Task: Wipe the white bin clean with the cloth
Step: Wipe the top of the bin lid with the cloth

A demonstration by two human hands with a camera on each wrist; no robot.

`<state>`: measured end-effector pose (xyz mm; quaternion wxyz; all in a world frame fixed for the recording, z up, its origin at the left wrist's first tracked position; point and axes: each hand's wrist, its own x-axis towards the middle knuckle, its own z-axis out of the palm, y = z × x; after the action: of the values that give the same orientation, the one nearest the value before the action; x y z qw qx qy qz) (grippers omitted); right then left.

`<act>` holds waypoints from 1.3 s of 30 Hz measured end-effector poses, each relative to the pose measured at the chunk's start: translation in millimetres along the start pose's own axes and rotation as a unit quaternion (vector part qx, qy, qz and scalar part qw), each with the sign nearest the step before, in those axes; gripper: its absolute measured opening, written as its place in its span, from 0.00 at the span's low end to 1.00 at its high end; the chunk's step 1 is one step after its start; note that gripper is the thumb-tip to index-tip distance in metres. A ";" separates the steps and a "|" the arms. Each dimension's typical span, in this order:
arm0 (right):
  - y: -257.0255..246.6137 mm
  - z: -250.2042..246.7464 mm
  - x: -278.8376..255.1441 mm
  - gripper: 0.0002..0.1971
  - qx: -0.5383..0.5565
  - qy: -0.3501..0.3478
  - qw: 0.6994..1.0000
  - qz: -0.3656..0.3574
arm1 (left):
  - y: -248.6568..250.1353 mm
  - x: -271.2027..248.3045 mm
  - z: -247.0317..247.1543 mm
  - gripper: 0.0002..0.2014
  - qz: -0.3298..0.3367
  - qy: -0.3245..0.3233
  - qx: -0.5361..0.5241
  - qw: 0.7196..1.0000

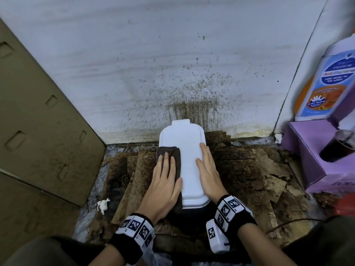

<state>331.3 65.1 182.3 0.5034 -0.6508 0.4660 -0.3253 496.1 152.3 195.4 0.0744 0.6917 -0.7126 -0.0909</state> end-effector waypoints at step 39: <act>-28.2 45.8 -2.1 0.40 -0.412 0.026 0.904 -0.113 | -22.4 23.4 -12.3 0.23 -0.066 0.087 -0.182 0.977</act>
<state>379.3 84.9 196.5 0.1383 -0.8397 0.4947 -0.1759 520.0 128.1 201.7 0.2544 0.7177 -0.6274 -0.1633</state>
